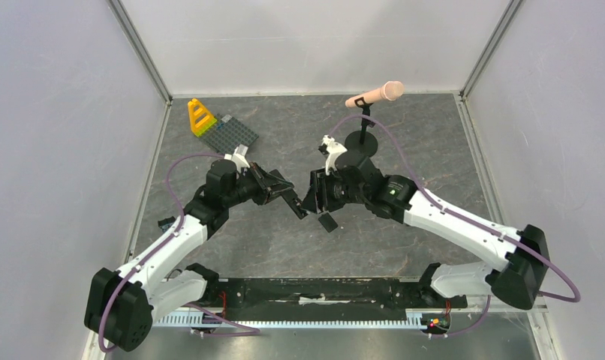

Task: Load the batteries into the remote control
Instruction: Load the battery into the remote control.

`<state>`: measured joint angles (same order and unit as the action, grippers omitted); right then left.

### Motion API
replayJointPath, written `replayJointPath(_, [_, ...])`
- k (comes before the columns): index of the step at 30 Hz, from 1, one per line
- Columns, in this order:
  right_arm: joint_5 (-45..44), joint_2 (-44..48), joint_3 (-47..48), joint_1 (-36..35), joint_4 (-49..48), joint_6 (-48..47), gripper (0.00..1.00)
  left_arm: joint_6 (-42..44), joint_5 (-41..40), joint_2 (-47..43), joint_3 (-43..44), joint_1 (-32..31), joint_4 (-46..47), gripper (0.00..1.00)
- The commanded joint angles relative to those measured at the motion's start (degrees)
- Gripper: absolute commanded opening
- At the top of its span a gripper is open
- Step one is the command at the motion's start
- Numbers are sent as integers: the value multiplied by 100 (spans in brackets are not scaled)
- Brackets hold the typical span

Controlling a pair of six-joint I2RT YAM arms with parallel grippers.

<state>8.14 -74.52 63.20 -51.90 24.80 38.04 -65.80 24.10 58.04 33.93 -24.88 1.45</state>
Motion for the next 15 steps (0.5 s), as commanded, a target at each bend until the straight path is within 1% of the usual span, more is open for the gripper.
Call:
replayJointPath(1, [-453, 610, -227, 37, -356, 462, 52, -267, 117, -122, 189, -34, 55, 2])
replayJointPath(5, [-665, 1180, -857, 75, -885, 1126, 57, -608, 204, -193, 161, -25, 209, 2])
replayJointPath(8, [-778, 1727, -1593, 75, -1651, 1741, 60, -1089, 251, -276, 70, -30, 513, 2])
replayJointPath(11, [-956, 2260, -2421, 74, -2804, 2297, 65, -1645, 321, -345, -45, -26, 928, 2])
replayJointPath(13, [-998, 2448, -2772, 75, -3398, 2575, 67, -1974, 352, -383, -101, -25, 1144, 2])
replayJointPath(15, [-1002, 2498, -2901, 75, -3697, 2734, 67, -2216, 360, -427, -126, -28, 1253, 2])
